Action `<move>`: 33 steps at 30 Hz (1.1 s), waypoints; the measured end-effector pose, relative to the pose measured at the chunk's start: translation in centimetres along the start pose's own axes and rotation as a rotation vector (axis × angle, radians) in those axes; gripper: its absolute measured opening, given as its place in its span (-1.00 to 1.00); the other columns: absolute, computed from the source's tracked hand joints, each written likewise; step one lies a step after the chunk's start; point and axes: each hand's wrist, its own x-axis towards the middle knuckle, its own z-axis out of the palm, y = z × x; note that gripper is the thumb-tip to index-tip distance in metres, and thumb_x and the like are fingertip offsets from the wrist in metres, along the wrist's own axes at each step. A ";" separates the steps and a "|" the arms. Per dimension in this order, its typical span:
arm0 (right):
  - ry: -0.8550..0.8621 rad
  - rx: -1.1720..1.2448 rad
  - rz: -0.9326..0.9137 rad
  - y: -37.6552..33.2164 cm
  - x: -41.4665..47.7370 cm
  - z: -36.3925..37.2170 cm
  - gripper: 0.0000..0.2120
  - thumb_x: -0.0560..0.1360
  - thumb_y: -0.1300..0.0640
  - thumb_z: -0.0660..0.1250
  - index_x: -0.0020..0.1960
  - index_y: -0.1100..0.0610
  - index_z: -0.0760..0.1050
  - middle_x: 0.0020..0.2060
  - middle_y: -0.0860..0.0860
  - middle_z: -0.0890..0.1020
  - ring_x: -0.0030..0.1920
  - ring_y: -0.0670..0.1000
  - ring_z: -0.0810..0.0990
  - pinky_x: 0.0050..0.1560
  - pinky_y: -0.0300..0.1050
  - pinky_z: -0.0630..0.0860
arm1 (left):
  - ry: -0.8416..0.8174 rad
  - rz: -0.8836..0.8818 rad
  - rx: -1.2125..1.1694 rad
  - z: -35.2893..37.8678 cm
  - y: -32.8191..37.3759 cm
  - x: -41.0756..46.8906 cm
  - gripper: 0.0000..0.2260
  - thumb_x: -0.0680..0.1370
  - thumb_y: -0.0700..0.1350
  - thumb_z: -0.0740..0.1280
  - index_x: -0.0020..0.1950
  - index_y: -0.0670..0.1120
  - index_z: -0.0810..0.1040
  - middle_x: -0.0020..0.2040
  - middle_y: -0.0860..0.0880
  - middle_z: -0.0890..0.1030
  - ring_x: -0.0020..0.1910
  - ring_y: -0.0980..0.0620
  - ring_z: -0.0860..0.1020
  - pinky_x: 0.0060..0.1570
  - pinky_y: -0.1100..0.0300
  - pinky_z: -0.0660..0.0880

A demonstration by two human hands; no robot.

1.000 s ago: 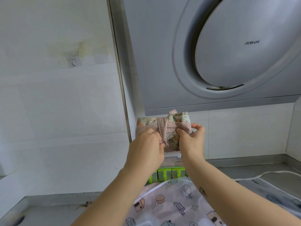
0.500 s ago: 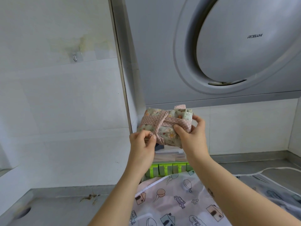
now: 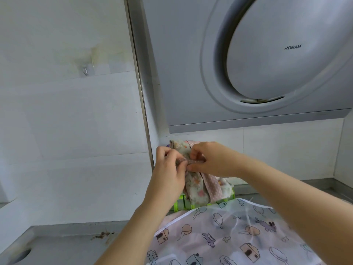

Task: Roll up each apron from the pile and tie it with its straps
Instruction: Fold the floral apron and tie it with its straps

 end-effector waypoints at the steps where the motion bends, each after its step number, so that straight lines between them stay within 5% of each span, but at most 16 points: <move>1: -0.021 0.036 0.008 0.2 0.0 0.3 -0.80 0.47 -0.05 0.37 -0.12 0.04 0.42 -0.26 -0.11 0.45 -0.21 -0.02 0.41 -0.25 -0.21 0.33 | -0.018 -0.015 -0.016 0.2 0.0 -0.1 -0.92 0.59 -0.15 0.26 -0.09 -0.06 0.42 0.03 0.05 0.30 -0.10 0.21 0.42 -0.10 0.59 0.27; 7: -0.018 0.209 0.003 1.1 -0.8 1.8 -0.74 0.49 0.00 0.35 -0.13 0.21 0.50 -0.28 0.01 0.50 -0.31 -0.08 0.36 -0.28 -0.29 0.30 | -0.128 -0.194 -0.177 0.6 -0.6 -0.3 -0.85 0.60 -0.09 0.24 -0.16 0.04 0.39 0.02 0.08 0.36 -0.02 0.30 0.42 -0.07 0.57 0.29; 10: 0.043 0.221 -0.010 1.1 -1.2 2.4 -0.69 0.48 -0.03 0.36 -0.21 0.23 0.48 -0.29 0.09 0.53 -0.32 -0.06 0.37 -0.27 -0.22 0.31 | -0.156 -0.309 -0.307 1.2 -1.0 -0.4 -0.90 0.61 -0.07 0.24 -0.11 0.00 0.45 0.05 0.00 0.45 0.01 0.14 0.50 0.13 0.21 0.46; 13: 0.143 0.215 -0.010 0.8 -1.4 3.2 -0.65 0.49 -0.06 0.34 -0.35 0.11 0.35 -0.41 -0.04 0.42 -0.39 -0.10 0.33 -0.32 -0.23 0.27 | -0.131 -0.396 -0.423 1.6 -0.9 -0.2 -0.90 0.61 -0.09 0.24 -0.10 -0.03 0.49 0.05 -0.09 0.53 0.04 -0.01 0.55 0.14 -0.06 0.51; 21: 0.327 0.364 -0.037 0.9 -1.6 4.4 -0.59 0.49 0.00 0.36 -0.43 0.04 0.25 -0.45 -0.10 0.36 -0.38 -0.09 0.32 -0.29 -0.18 0.29 | 0.000 -0.487 -0.619 1.2 -1.1 -0.1 -0.89 0.59 -0.11 0.27 -0.11 -0.08 0.52 -0.05 -0.12 0.61 0.01 -0.08 0.59 0.11 -0.14 0.53; 27: 0.414 0.562 0.026 0.7 -1.9 4.2 -0.87 0.45 0.02 0.42 -0.16 0.06 0.55 -0.13 -0.04 0.50 -0.17 -0.19 0.46 -0.10 -0.36 0.35 | 0.107 -0.423 -0.689 0.7 -1.1 -0.3 -0.88 0.59 -0.04 0.26 -0.12 -0.03 0.44 -0.09 -0.07 0.57 -0.05 -0.03 0.56 0.03 -0.03 0.54; 29: 0.504 0.641 0.209 0.8 -1.8 4.3 -0.53 0.31 -0.15 0.51 0.11 -0.02 0.44 0.06 -0.09 0.39 0.03 -0.21 0.41 0.09 -0.32 0.37 | 0.134 -0.344 -0.650 0.2 -0.6 -0.1 -0.89 0.60 -0.03 0.24 -0.11 0.00 0.42 -0.12 0.00 0.55 -0.10 0.06 0.55 -0.03 0.13 0.51; 31: 0.386 0.917 0.465 0.9 -1.5 4.0 0.00 0.09 -0.34 0.55 0.38 0.01 0.24 0.21 -0.08 0.38 0.16 -0.09 0.49 0.15 -0.08 0.48 | 0.173 -0.289 -0.572 -0.2 -0.2 0.0 -0.89 0.63 -0.08 0.20 -0.10 0.01 0.38 -0.13 0.05 0.53 -0.17 0.21 0.51 -0.16 0.34 0.43; 33: 0.102 1.337 0.606 1.1 -1.4 3.4 0.00 0.07 -0.32 0.56 0.35 0.16 0.35 0.12 0.07 0.61 -0.03 0.04 0.67 -0.03 -0.01 0.58 | 0.181 -0.222 -0.538 -0.4 0.2 -0.2 -0.89 0.63 -0.12 0.18 -0.09 0.00 0.38 -0.13 0.07 0.52 -0.22 0.29 0.48 -0.23 0.45 0.38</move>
